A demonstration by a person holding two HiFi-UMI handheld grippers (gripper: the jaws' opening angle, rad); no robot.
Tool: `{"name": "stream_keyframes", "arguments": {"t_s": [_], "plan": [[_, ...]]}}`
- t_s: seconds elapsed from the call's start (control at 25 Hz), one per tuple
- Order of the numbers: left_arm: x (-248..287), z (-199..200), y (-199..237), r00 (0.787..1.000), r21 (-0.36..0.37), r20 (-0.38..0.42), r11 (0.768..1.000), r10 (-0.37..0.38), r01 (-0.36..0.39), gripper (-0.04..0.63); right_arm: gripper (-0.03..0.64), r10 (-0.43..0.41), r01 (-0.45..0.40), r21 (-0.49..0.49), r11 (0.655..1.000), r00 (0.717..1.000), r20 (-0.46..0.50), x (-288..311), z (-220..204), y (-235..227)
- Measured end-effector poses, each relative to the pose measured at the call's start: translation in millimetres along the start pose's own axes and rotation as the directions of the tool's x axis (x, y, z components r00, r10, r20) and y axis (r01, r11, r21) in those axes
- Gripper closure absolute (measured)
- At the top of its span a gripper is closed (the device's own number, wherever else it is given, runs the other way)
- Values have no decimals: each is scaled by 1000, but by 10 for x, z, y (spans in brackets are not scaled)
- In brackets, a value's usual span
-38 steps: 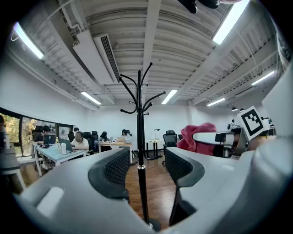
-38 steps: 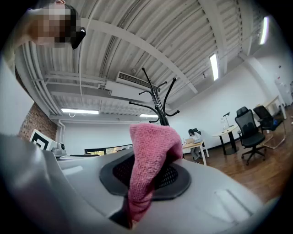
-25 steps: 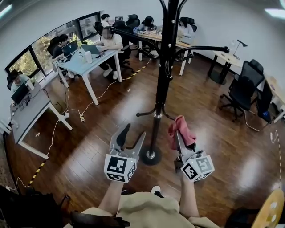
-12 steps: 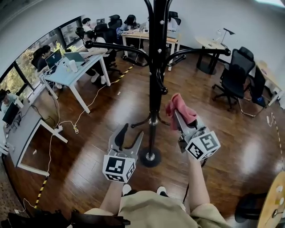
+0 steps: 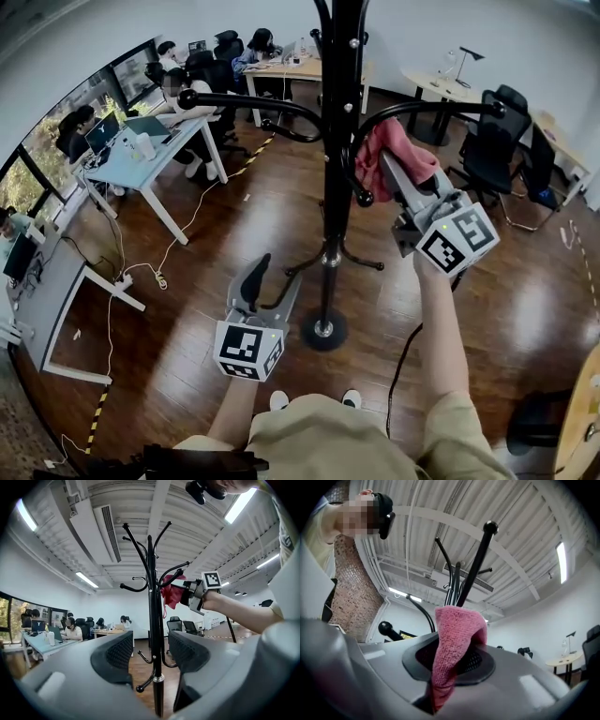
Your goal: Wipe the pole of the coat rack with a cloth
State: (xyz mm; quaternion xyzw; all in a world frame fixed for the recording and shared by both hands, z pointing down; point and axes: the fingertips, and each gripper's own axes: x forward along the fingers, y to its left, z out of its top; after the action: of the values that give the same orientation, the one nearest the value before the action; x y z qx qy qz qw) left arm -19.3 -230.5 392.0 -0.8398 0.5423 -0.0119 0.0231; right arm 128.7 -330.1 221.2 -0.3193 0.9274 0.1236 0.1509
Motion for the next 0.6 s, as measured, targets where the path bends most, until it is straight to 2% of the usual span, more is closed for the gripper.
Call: {"name": "stream_keyframes", "arguments": {"t_s": [0.16,0.24,0.32,0.4,0.48,0.6], "plan": [[-1,56,141,1000,9,9,1000,18,-18,374,566,-62,62,2,998,993,96,-77,271,-148],[-8,58,218,1000,9,9,1000,28,-28,373,566,-106,110,-14,994,982,159,-137,436,-192],[-25,50,266,999,11,6,999,34,-34,373,566,-185,194,-9,981,951,248,-316,656,-282],[-34,53,302,999,12,7,999,42,-42,373,566,-259,274,1,962,907,334,-541,885,-386],[-27,57,342,999,9,10,999,50,-50,373,566,-281,310,-8,951,873,400,-680,1110,-426],[0,66,344,999,-6,14,999,44,-44,374,566,-293,341,-36,940,854,431,-754,1295,-448]]}}
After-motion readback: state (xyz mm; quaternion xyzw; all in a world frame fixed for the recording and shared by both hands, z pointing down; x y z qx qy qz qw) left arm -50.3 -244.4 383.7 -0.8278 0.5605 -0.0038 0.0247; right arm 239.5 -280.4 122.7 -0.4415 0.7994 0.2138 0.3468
